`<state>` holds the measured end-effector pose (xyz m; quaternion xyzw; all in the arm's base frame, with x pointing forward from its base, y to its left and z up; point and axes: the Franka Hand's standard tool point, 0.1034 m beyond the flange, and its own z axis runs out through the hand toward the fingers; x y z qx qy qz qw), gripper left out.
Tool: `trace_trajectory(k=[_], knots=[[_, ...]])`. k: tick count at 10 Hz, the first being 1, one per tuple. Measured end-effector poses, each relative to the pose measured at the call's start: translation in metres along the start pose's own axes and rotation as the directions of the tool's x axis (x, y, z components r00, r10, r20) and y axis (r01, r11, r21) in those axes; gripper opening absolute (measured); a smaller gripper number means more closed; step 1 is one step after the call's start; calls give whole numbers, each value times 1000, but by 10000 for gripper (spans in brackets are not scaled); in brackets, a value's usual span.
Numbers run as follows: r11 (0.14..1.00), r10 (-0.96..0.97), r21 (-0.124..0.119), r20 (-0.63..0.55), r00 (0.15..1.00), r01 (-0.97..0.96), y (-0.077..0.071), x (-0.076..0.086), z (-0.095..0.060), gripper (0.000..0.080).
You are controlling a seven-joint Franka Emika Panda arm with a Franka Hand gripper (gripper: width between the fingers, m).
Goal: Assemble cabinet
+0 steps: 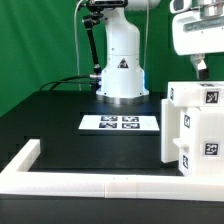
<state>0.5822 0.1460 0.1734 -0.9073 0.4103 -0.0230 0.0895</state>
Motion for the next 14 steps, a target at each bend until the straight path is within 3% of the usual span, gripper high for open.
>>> trace_trajectory(k=[4,7,11,14], knots=[[949,-317,-4,-3,949,317,0,0,0,797],[790,-613,-30,-10,790,612,0,-2,0,797],[333,-942,-51,20,334,941,5,7,-1,797],[126,-991,-49,49,128,991,7,13,-3,797]])
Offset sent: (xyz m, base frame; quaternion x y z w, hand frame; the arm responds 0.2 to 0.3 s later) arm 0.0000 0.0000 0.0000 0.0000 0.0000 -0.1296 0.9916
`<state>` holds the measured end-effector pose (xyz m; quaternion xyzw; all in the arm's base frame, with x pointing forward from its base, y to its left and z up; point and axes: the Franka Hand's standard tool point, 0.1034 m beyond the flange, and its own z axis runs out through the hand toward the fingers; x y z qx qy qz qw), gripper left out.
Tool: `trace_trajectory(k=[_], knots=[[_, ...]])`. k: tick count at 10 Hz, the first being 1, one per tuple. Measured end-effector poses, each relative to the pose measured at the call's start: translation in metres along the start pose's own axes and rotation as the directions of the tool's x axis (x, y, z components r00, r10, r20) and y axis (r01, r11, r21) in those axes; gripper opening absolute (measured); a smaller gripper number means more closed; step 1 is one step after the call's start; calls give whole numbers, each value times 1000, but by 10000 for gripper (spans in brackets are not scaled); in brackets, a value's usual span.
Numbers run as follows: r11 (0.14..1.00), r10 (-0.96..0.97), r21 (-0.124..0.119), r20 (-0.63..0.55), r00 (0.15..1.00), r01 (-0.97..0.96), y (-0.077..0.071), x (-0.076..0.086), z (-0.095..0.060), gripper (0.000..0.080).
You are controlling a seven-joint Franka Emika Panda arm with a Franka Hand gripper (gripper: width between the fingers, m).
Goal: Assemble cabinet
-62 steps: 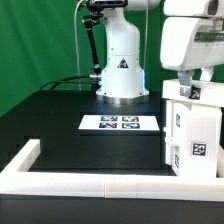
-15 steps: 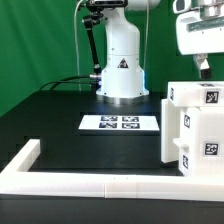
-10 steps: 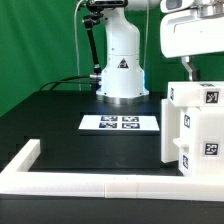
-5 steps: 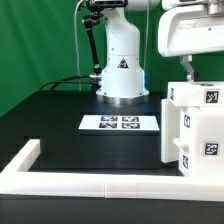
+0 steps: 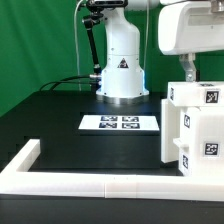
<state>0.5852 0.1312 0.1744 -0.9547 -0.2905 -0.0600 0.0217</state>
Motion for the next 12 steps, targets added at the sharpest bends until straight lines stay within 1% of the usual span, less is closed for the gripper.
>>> trace_trajectory(k=[1,2,3,5,6,7,9,10,12], knots=[[999,-41,-1,0,999,41,1,0,0,797],[990,-144,-8,6,990,144,3,-1,0,797],[953,-304,-16,11,953,304,5,-1,-1,797],[835,-549,-14,16,836,549,7,0,-1,797],[779,-626,-8,21,779,627,9,0,-1,797],[709,-705,8,43,708,705,11,-2,0,797],[571,-819,16,70,569,821,12,-2,4,797],[553,-832,19,74,550,833,11,-2,6,797],[473,-878,31,94,468,881,13,-6,13,797]])
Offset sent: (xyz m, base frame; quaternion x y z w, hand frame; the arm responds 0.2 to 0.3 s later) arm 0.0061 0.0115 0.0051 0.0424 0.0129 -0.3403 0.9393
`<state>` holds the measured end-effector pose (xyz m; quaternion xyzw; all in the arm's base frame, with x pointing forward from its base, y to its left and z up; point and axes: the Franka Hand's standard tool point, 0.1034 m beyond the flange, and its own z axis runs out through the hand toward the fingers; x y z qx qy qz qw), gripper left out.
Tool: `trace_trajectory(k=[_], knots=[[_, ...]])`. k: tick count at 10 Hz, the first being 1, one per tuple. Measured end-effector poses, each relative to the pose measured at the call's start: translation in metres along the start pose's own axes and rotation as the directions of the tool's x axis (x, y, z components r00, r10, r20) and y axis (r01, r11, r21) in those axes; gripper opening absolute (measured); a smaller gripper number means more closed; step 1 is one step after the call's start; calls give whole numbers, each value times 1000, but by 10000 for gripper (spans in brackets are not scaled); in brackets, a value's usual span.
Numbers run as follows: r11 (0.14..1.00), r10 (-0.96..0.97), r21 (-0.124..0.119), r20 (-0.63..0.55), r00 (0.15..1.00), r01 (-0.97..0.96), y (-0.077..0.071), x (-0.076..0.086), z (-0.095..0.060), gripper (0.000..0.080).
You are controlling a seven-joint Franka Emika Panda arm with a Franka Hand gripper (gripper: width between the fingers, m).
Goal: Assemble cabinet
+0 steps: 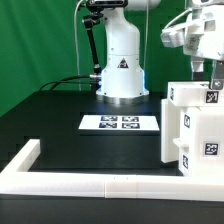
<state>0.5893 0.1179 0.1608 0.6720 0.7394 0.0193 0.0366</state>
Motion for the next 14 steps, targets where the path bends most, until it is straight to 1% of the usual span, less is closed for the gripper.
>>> trace_trajectory(k=[1,2,4,5,6,7,8,9,10,11,12,13,14], knots=[[1000,9,-3,0,1000,-9,0,0,4,797],[1000,13,-1,0,1000,-13,-1,0,6,797],[999,35,0,1,999,-35,-1,-2,7,783],[998,58,0,1,998,-58,-1,-3,7,612],[998,59,0,1,998,-59,-1,-3,7,554],[997,72,0,1,997,-72,-1,-3,7,554],[976,216,1,-1,976,-216,-2,-2,7,554],[941,338,1,-1,941,-338,-2,-2,8,554],[880,474,3,-1,880,-474,-3,-1,8,554],[832,555,3,0,832,-555,-3,-1,8,554],[748,664,3,0,748,-664,-3,0,8,554],[678,735,4,1,678,-735,-3,0,8,554],[626,780,4,1,626,-780,-3,0,7,555]])
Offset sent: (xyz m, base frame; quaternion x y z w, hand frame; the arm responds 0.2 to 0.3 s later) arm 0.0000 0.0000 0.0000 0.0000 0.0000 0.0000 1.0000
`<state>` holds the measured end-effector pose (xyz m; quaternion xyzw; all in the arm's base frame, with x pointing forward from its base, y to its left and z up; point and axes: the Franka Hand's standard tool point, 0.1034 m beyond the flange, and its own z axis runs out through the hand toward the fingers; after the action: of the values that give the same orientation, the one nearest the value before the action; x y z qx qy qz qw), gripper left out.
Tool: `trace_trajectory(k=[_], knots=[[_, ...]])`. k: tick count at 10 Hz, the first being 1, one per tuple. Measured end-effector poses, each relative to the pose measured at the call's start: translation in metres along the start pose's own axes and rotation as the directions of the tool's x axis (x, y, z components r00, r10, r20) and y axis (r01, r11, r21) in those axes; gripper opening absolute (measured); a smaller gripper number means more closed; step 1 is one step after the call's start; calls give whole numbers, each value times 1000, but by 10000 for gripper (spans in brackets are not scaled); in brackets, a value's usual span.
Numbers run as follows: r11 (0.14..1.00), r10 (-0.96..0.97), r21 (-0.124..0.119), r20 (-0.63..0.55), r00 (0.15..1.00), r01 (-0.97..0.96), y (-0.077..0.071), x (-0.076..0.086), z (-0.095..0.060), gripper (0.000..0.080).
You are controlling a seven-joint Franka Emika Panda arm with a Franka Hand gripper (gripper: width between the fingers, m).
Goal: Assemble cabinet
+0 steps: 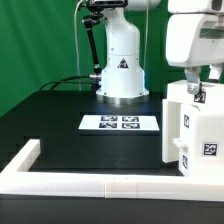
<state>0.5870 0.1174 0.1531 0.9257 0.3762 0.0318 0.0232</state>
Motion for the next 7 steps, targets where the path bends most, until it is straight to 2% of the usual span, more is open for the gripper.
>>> trace_trajectory(k=[4,6,7], knots=[[960,280,0,0,960,-280,0,0,0,556],[880,474,1,-19,880,-474,-3,0,0,556],[815,580,5,-19,815,-580,-5,-1,0,556]])
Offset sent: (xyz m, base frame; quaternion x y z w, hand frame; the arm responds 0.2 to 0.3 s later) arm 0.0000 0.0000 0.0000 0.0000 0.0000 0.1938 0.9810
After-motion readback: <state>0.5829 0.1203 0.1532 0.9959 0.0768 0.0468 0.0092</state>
